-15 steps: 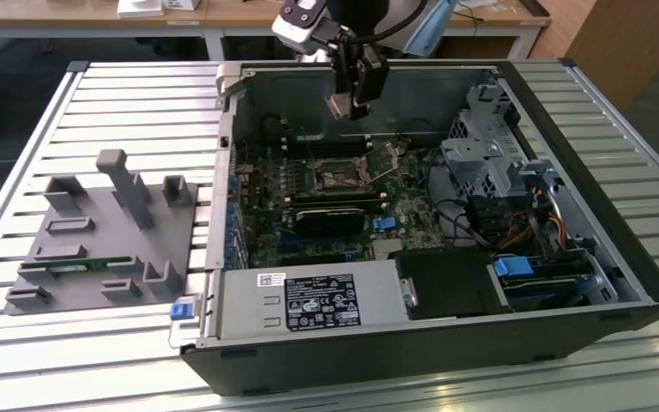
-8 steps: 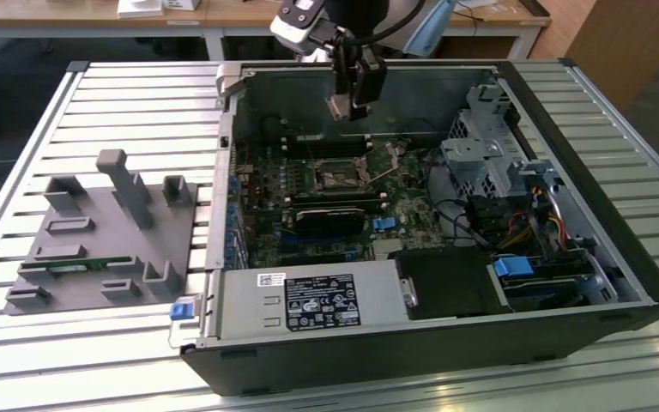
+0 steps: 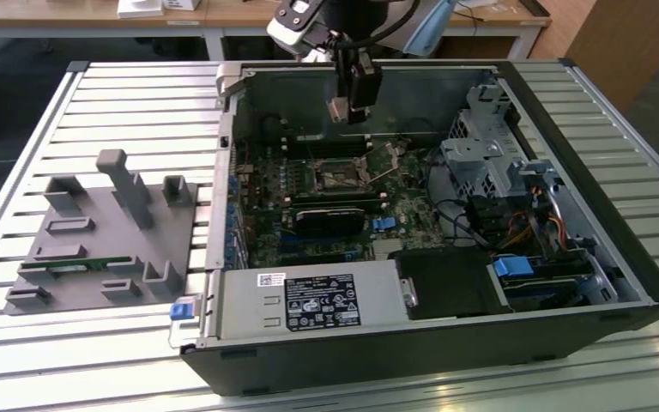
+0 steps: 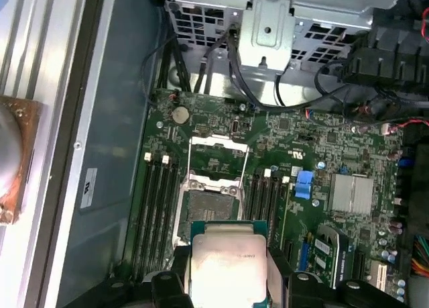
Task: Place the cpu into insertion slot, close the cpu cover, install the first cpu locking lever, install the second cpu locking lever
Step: 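Place the cpu into insertion slot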
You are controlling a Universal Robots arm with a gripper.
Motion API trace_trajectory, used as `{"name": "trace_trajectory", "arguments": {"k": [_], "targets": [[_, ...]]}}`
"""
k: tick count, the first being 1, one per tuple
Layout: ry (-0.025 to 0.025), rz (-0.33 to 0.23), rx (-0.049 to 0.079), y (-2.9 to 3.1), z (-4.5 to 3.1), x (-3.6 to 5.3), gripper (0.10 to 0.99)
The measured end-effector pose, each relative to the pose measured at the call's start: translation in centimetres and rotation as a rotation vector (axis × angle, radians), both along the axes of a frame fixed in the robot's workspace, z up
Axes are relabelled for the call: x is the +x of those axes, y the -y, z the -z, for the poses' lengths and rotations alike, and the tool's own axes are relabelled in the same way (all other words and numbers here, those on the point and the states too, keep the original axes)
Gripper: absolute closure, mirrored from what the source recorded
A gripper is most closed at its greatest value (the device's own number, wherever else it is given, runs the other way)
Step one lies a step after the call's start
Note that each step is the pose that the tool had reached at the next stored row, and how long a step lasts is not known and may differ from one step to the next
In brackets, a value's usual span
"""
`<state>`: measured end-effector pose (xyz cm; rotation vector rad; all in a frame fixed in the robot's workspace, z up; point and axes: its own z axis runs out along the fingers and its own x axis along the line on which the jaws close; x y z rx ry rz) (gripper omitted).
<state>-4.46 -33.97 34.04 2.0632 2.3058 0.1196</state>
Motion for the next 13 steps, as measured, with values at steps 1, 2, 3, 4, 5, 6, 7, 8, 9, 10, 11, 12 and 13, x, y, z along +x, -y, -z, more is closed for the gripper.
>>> {"name": "trace_trajectory", "arguments": {"k": [1, 2, 3, 4, 5, 6, 7, 8, 9, 10, 11, 12, 13], "targets": [[0.0000, 0.010, 0.000, -0.02, 0.11, 0.00, 0.549], [0.0000, 0.017, 0.000, -0.02, 0.21, 0.00, 0.549], [-0.0001, 0.019, 0.000, -0.02, 0.30, 0.00, 0.549], [-0.0002, 0.020, 0.000, -0.02, 0.37, 0.00, 0.549], [-0.0004, 0.021, 0.000, -0.02, 0.46, 0.00, 0.549], [-0.0003, 0.022, 0.000, -0.02, 0.54, 0.00, 0.549], [-0.0004, 0.022, 0.000, -0.02, 0.60, 0.00, 0.549], [-0.0005, 0.022, 0.000, -0.03, 0.64, 0.00, 0.549], [-0.0005, 0.022, 0.000, -0.02, 0.68, 0.00, 0.549], [-0.0005, 0.022, 0.000, -0.02, 0.71, 0.00, 0.549], [-0.0005, 0.022, 0.000, -0.02, 0.75, -0.01, 0.549], [-0.0007, 0.022, 0.000, -0.03, 0.79, 0.00, 0.549], [-0.0007, 0.022, 0.000, -0.02, 0.83, 0.00, 0.549]]}}
